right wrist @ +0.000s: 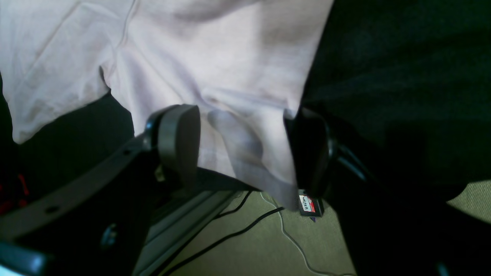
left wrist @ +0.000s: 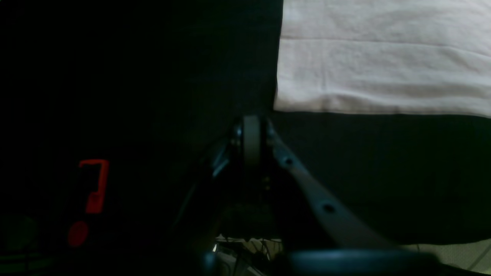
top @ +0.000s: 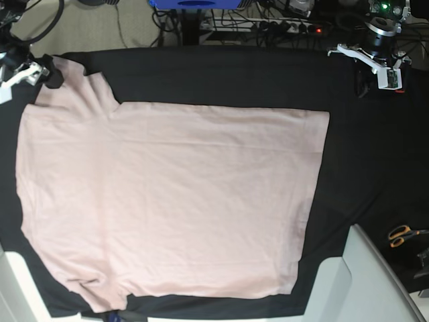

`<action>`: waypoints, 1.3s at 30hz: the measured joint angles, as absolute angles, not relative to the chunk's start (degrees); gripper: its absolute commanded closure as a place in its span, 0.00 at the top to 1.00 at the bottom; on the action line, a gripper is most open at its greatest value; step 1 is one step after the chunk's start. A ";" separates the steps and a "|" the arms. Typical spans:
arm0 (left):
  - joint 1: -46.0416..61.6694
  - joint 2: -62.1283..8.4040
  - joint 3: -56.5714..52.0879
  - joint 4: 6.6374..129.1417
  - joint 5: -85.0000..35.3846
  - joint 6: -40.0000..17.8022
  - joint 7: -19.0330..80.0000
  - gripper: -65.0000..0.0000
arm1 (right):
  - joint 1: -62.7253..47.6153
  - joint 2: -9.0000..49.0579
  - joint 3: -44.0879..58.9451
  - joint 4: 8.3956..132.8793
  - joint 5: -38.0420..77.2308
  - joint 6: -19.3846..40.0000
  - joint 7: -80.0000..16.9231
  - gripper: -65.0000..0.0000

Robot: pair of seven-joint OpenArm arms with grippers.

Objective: Fold the T-shirt properly
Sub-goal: 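Move both grippers down to the shirt's shoulder corners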

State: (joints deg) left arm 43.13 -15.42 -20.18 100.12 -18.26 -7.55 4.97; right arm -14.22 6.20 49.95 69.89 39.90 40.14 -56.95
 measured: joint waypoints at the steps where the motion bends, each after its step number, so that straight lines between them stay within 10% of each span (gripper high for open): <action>1: 43.13 -15.40 -20.18 100.12 -18.28 -7.55 4.97 0.00 | -14.46 6.28 49.84 69.91 39.92 40.16 -56.66 0.57; 5: 42.46 -15.40 -20.16 98.00 -18.33 -7.55 4.80 0.00 | -15.27 6.31 49.76 69.67 40.51 40.21 -56.55 0.51; 10: 39.59 -15.42 -20.03 95.02 -26.81 -7.55 11.75 0.08 | -15.27 6.13 49.74 69.25 38.54 39.92 -59.53 0.00; 15: 35.59 -17.04 -20.10 91.57 -40.12 -10.20 16.36 0.37 | -14.76 6.22 49.74 69.25 38.44 39.94 -61.14 0.00; 21: 31.31 -14.83 -20.47 85.86 -47.31 -18.06 16.53 0.38 | -14.81 6.13 49.60 69.25 38.57 39.94 -61.10 0.01; 39: 22.24 -11.73 -25.43 71.59 -47.46 -18.02 16.53 0.38 | -14.81 6.31 49.60 69.25 38.54 39.94 -61.17 0.01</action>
